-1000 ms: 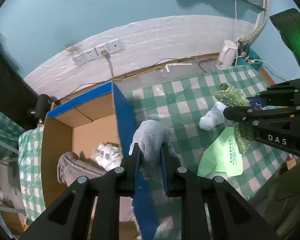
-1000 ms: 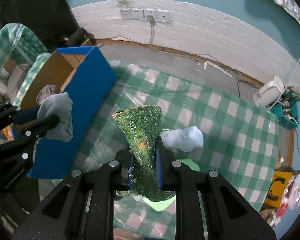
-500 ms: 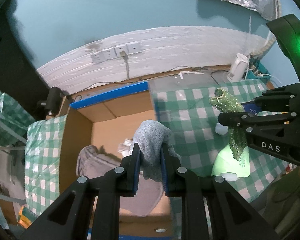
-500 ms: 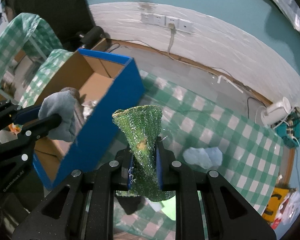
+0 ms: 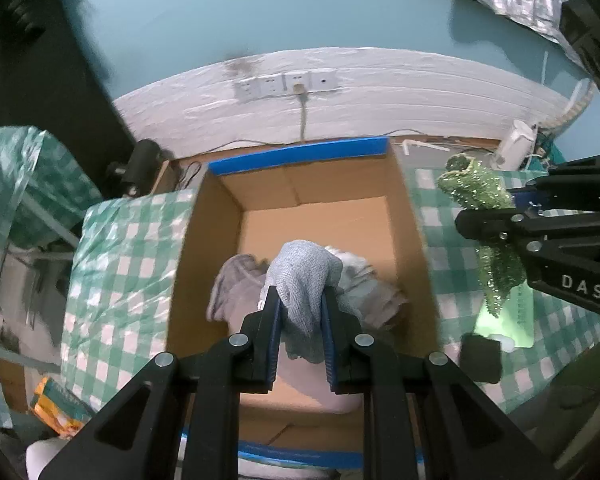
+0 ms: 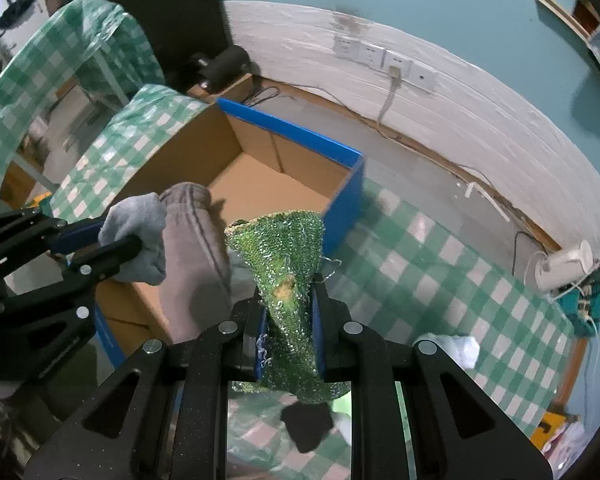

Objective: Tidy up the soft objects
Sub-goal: 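Lift the grey sock and green mesh sleeve and carry them over the box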

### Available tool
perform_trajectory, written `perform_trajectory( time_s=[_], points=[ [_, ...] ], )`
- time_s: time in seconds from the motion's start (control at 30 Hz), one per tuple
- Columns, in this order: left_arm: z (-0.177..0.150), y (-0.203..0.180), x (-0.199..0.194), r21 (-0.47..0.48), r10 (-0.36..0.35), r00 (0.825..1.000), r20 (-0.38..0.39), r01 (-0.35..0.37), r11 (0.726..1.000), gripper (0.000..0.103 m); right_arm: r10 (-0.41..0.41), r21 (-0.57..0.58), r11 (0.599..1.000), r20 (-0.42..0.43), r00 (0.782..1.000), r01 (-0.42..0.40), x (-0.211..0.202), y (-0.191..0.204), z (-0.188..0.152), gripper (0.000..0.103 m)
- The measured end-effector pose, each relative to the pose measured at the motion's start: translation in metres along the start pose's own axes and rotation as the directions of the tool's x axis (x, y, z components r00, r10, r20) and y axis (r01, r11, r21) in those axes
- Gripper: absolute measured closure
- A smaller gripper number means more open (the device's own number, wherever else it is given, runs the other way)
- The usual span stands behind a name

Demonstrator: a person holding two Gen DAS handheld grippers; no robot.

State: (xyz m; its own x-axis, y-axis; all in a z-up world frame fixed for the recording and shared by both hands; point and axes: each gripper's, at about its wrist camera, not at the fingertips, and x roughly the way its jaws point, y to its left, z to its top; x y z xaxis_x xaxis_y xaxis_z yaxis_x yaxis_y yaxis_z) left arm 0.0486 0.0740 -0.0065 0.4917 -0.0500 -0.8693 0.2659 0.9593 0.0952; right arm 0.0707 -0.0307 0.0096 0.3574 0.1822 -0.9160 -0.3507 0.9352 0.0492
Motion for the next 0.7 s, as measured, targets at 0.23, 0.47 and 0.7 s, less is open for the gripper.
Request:
perform_trajectory(
  time_s=[0.23, 0.47, 0.7],
  points=[
    [-0.010, 0.023, 0.006, -0.041, 0.026, 0.999, -0.025, -0.027, 0.999, 0.085, 0.014, -0.041, 0.999, -0.012, 1.000, -0.015, 0.009, 0.027, 0.013, 0.086],
    [-0.020, 0.044, 0.017, -0.074, 0.057, 0.996, -0.062, -0.061, 0.995, 0.085, 0.033, -0.077, 0.996, -0.029, 0.999, -0.035, 0.022, 0.050, 0.021, 0.086],
    [-0.026, 0.054, 0.024, -0.091, 0.073, 0.994, -0.082, -0.081, 0.993, 0.084, 0.069, -0.096, 0.993, -0.048, 0.996, -0.074, 0.038, 0.066, 0.022, 0.086]
  ],
)
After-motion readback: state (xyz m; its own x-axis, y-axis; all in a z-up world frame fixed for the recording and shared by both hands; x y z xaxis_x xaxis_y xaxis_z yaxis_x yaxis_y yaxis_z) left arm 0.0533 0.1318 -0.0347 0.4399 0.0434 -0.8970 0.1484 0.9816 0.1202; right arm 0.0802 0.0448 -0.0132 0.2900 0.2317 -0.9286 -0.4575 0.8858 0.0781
